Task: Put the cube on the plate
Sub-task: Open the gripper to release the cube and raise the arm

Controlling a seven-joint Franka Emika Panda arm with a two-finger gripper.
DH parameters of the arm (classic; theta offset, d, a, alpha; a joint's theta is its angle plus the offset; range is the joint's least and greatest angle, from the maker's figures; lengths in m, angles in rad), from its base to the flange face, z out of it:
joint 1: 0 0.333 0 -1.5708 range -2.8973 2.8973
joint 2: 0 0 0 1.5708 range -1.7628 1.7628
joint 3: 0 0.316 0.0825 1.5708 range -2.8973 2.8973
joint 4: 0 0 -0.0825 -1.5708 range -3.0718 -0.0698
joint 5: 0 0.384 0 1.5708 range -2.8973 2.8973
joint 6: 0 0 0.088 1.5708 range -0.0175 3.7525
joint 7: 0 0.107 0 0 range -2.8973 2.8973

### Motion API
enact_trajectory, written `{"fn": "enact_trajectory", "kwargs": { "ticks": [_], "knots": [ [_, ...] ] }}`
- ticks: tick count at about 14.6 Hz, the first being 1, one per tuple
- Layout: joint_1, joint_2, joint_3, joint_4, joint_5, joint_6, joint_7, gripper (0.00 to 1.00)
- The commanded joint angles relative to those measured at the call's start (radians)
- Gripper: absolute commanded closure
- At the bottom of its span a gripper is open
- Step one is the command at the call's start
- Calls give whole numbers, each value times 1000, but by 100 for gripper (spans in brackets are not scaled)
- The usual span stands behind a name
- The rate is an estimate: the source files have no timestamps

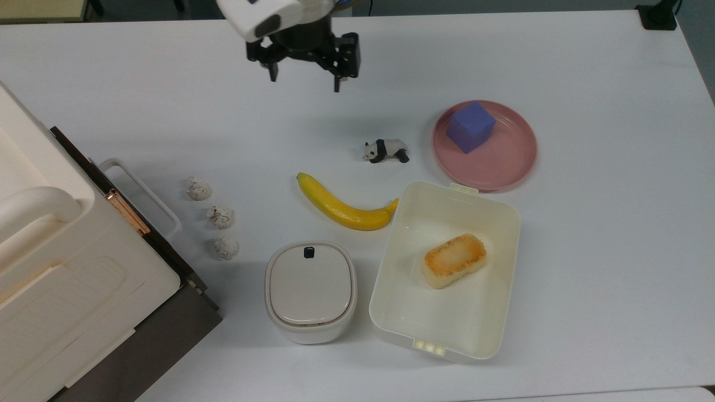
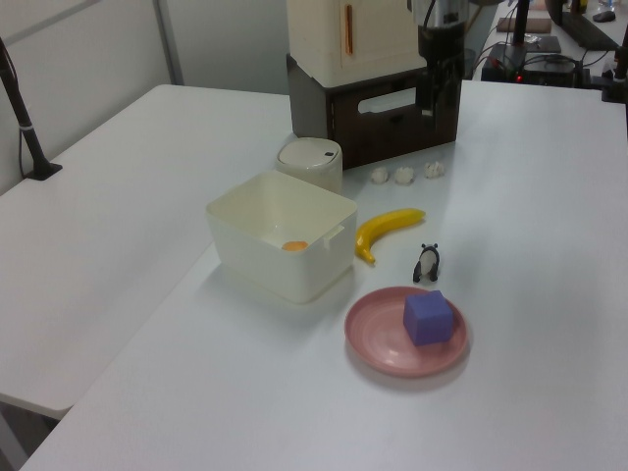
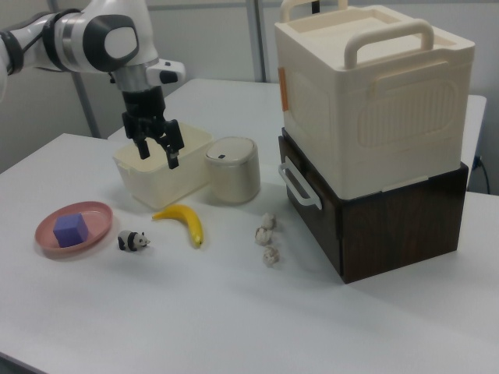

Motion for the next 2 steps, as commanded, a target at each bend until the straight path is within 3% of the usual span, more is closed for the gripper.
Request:
{"fn": "enact_trajectory", "kwargs": {
  "ticks": [1, 2],
  "knots": [
    [-28, -6, 4, 22, -3, -29, -7, 0],
    [-28, -7, 4, 24, -4, -29, -9, 0]
  ]
}}
